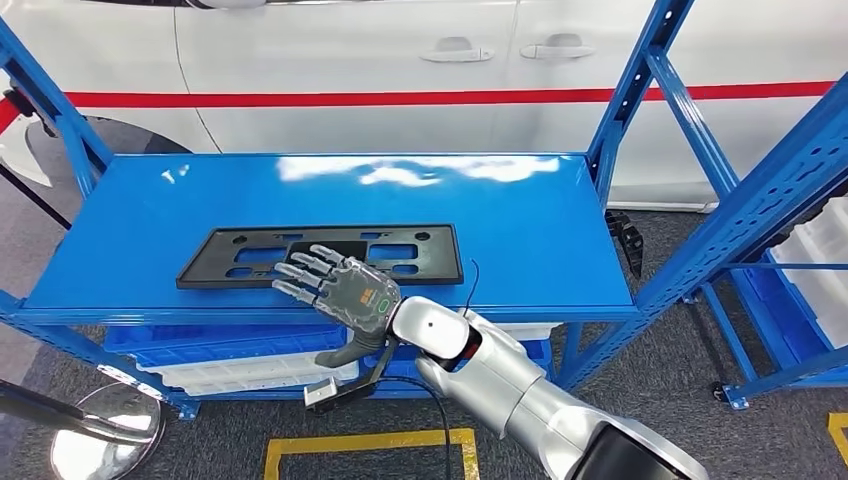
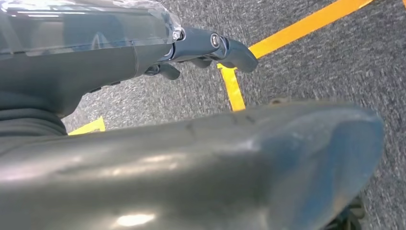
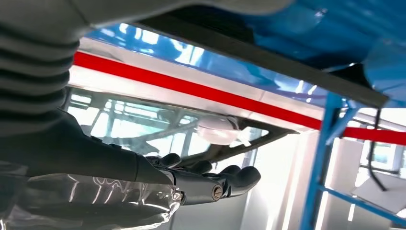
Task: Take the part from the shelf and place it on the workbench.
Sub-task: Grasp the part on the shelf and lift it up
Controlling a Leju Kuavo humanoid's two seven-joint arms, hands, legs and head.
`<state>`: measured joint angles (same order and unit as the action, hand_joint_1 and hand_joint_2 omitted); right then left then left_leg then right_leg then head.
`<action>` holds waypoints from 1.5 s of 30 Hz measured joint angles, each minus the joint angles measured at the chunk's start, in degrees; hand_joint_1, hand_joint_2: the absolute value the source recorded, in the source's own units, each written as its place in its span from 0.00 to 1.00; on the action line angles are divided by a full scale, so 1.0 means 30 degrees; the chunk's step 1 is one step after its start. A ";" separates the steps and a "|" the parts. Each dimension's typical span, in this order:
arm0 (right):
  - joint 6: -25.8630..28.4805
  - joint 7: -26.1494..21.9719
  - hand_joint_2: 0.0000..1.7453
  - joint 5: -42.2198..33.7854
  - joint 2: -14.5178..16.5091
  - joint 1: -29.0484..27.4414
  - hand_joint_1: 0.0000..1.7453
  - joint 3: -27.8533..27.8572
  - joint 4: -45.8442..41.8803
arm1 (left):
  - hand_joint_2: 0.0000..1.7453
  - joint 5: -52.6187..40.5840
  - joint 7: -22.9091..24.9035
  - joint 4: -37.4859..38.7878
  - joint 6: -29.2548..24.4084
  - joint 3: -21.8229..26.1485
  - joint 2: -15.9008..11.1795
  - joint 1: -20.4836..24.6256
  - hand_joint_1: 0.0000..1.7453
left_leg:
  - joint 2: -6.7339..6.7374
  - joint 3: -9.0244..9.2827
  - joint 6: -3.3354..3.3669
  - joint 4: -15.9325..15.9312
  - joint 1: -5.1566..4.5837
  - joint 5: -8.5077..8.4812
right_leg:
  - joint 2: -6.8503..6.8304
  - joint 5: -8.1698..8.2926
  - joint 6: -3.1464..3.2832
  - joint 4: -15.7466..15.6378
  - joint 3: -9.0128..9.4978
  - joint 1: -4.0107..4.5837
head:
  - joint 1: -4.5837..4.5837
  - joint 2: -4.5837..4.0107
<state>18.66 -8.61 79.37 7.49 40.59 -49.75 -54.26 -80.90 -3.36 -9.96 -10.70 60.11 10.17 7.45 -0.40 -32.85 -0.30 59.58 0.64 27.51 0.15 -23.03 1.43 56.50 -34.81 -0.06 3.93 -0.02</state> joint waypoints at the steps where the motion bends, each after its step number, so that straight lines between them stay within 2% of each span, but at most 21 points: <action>1: 0.0013 0.0133 1.00 -0.0067 0.0078 0.0126 0.00 0.0053 0.0245 | 0.00 -0.0016 0.0013 -0.0002 0.0000 0.0000 -0.0002 0.0005 0.00 | 0.0010 -0.0413 -0.0060 0.0919 0.0010 0.0522 | -0.0029 0.0031 0.0075 -0.0102 0.0065 -0.0058 | 0.0000 0.0000; 3: 0.0059 0.0334 1.00 -0.0177 0.0168 0.0358 0.00 0.0202 0.0776 | 0.00 -0.0031 0.0022 -0.0002 0.0004 0.0000 -0.0002 0.0001 0.00 | 0.0014 -0.1661 -0.0180 0.3474 0.0040 0.1707 | -0.0068 0.0005 0.0160 -0.0101 0.0072 -0.0039 | 0.0002 0.0000; 5: 0.0106 0.0490 1.00 -0.0224 0.0184 0.0475 0.00 0.0428 0.1314 | 0.00 -0.0060 0.0042 -0.0002 0.0004 0.0000 -0.0004 -0.0027 0.00 | 0.0020 -0.2394 -0.0310 0.4796 0.0092 0.1912 | -0.0093 -0.0034 0.0148 -0.0037 0.0062 -0.0049 | 0.0002 0.0000; 6: 0.0120 0.0552 1.00 -0.0235 0.0188 0.0532 0.00 0.0552 0.1548 | 0.00 -0.0094 0.0055 -0.0002 0.0004 0.0000 -0.0011 -0.0036 0.00 | 0.0027 -0.2227 -0.0365 0.4350 0.0136 0.1455 | -0.0089 -0.0069 0.0107 0.0029 0.0058 -0.0070 | 0.0002 0.0000; 8: 0.0140 0.0700 1.00 -0.0259 0.0217 0.0704 0.00 0.0783 0.1925 | 0.00 -0.0184 0.0069 -0.0002 0.0027 0.0000 -0.0024 -0.0021 0.00 | 0.0056 -0.1050 -0.0450 0.1834 0.0265 0.0148 | -0.0063 -0.0215 -0.0054 0.0276 0.0031 -0.0112 | 0.0002 0.0000; 10: 0.0155 0.0831 1.00 -0.0304 0.0264 0.0923 0.00 0.0993 0.2247 | 0.00 -0.0259 0.0058 -0.0002 0.0099 -0.0002 -0.0011 0.0024 0.00 | 0.0016 -0.0232 -0.0316 0.0065 0.0295 -0.0446 | -0.0023 -0.0360 -0.0272 0.0589 -0.0095 -0.0050 | 0.0000 0.0000; 13: 0.0210 0.0936 1.00 -0.0307 0.0297 0.1106 0.00 0.1233 0.2688 | 0.00 -0.0341 0.0049 -0.0002 0.0180 0.0000 0.0005 0.0049 0.00 | -0.0066 -0.0238 0.0110 -0.0081 0.0237 -0.0480 | 0.0001 -0.0368 -0.0526 0.0711 -0.0227 0.0001 | 0.0000 0.0000; 15: 0.0347 0.1210 1.00 0.0063 0.0299 0.1177 0.00 0.1342 0.3020 | 0.00 -0.0408 0.0051 -0.0002 0.0219 0.0000 0.0005 0.0091 0.00 | -0.0067 -0.0247 0.0329 -0.0133 0.0240 -0.0572 | -0.0010 -0.0726 -0.0688 0.1199 -0.0449 -0.0084 | -0.0002 0.0000; 18: 0.0703 0.1969 1.00 0.1527 0.0297 0.1343 0.00 0.1339 0.3820 | 0.00 -0.0501 0.0069 -0.0002 0.0253 -0.0005 0.0005 0.0204 0.00 | -0.0051 -0.0296 0.0525 -0.0155 0.0212 -0.0619 | -0.0033 -0.2353 -0.0873 0.4379 -0.1958 -0.0122 | 0.0000 0.0000; 20: 0.0834 0.2395 1.00 0.2455 0.0299 0.1357 0.00 0.1266 0.4503 | 0.00 -0.0543 0.0104 -0.0002 0.0259 -0.0007 0.0002 0.0226 0.00 | -0.0057 -0.0311 0.0573 -0.0152 0.0158 -0.0610 | -0.0034 -0.2777 -0.0864 0.6065 -0.2822 -0.0118 | 0.0000 0.0000; 22: 0.0878 0.2731 1.00 0.3061 0.0337 0.1376 0.00 0.1143 0.5139 | 0.00 -0.0555 0.0146 -0.0002 0.0255 -0.0007 0.0002 0.0240 0.00 | -0.0089 -0.0288 0.0581 -0.0151 0.0108 -0.0597 | -0.0029 -0.1892 -0.0694 0.5029 -0.2375 -0.0084 | 0.0002 0.0000; 24: 0.0816 0.2991 1.00 0.3368 0.0430 0.1512 0.00 0.0945 0.5722 | 0.00 -0.0533 0.0164 -0.0002 0.0240 -0.0007 0.0018 0.0279 0.00 | -0.0121 -0.0275 0.0538 -0.0156 0.0064 -0.0571 | -0.0024 -0.0736 -0.0398 0.2334 -0.1079 0.0050 | 0.0000 0.0000; 26: 0.0616 0.3141 1.00 0.3468 0.0597 0.1709 0.00 0.0732 0.6239 | 0.00 -0.0481 0.0158 -0.0002 0.0197 -0.0007 0.0036 0.0302 0.00 | -0.0124 -0.0295 0.0395 -0.0170 0.0049 -0.0537 | -0.0030 -0.0354 -0.0211 0.0831 -0.0382 0.0212 | 0.0000 0.0000; 30: 0.0206 0.3241 1.00 0.3517 0.0944 0.2082 0.00 0.0450 0.6939 | 0.00 -0.0377 0.0104 -0.0002 0.0137 -0.0007 0.0040 0.0306 0.00 | -0.0075 -0.0212 -0.0001 -0.0052 0.0032 -0.0267 | -0.0062 -0.0283 0.0006 0.0299 -0.0040 0.0147 | 0.0002 0.0000; 32: 0.0128 0.3264 1.00 0.3539 0.1071 0.2182 0.00 0.0348 0.7231 | 0.00 -0.0346 0.0080 -0.0002 0.0129 -0.0007 0.0035 0.0301 0.00 | -0.0029 -0.0886 -0.0112 0.1550 0.0039 0.0685 | -0.0125 -0.0185 0.0110 -0.0007 0.0203 0.0030 | 0.0002 0.0000; 34: 0.0100 0.3268 1.00 0.3535 0.1115 0.2234 0.00 0.0282 0.7469 | 0.00 -0.0332 0.0064 -0.0002 0.0127 -0.0007 0.0031 0.0279 0.00 | -0.0010 -0.2083 -0.0233 0.3993 0.0050 0.1732 | -0.0149 -0.0204 0.0180 -0.0019 0.0232 0.0031 | 0.0003 0.0000; 36: 0.0044 0.3300 1.00 0.3479 0.1126 0.2290 0.19 0.0262 0.7657 | 0.00 -0.0357 0.0031 -0.0002 0.0135 -0.0007 0.0024 0.0237 0.00 | -0.0002 -0.2534 -0.0326 0.4754 0.0061 0.1613 | -0.0144 -0.0257 0.0180 0.0043 0.0246 0.0029 | 0.0005 0.0000; 38: -0.0045 0.3397 1.00 0.3379 0.1124 0.2384 0.40 0.0257 0.7834 | 0.00 -0.0433 -0.0006 -0.0002 0.0149 -0.0007 0.0020 0.0239 0.00 | 0.0027 -0.1610 -0.0366 0.2692 0.0103 0.0274 | -0.0116 -0.0369 0.0098 0.0208 0.0258 -0.0004 | 0.0005 0.0000; 40: -0.0093 0.3507 1.00 0.3307 0.1093 0.2450 0.44 0.0257 0.8001 | 0.00 -0.0512 -0.0015 -0.0002 0.0182 -0.0009 0.0022 0.0281 0.00 | 0.0042 -0.0517 -0.0247 0.0379 0.0113 -0.0598 | -0.0077 -0.0520 -0.0070 0.0471 0.0180 0.0057 | 0.0003 0.0000; 42: -0.0029 0.3574 1.00 0.3286 0.1035 0.2446 0.48 0.0257 0.8138 | 0.00 -0.0554 -0.0002 -0.0002 0.0208 -0.0013 0.0022 0.0298 0.00 | 0.0015 -0.0255 0.0008 -0.0259 0.0054 -0.0644 | -0.0051 -0.0557 -0.0241 0.0605 0.0081 0.0131 | 0.0002 0.0000; 45: 0.0160 0.3603 1.00 0.3255 0.0967 0.2454 0.74 0.0275 0.8250 | 0.00 -0.0565 0.0020 -0.0002 0.0224 -0.0015 0.0024 0.0307 0.00 | 0.0015 -0.0270 0.0381 -0.0357 0.0053 -0.0784 | -0.0043 -0.0747 -0.0523 0.0877 -0.0061 0.0060 | 0.0002 0.0000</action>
<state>19.14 2.20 89.13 10.39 47.95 -48.93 -29.51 -82.60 -3.30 -9.97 -10.03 60.06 10.24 8.37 -0.36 -33.67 0.85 58.51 0.80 25.16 0.02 -25.27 -0.13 59.13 -35.00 0.12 3.93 -0.02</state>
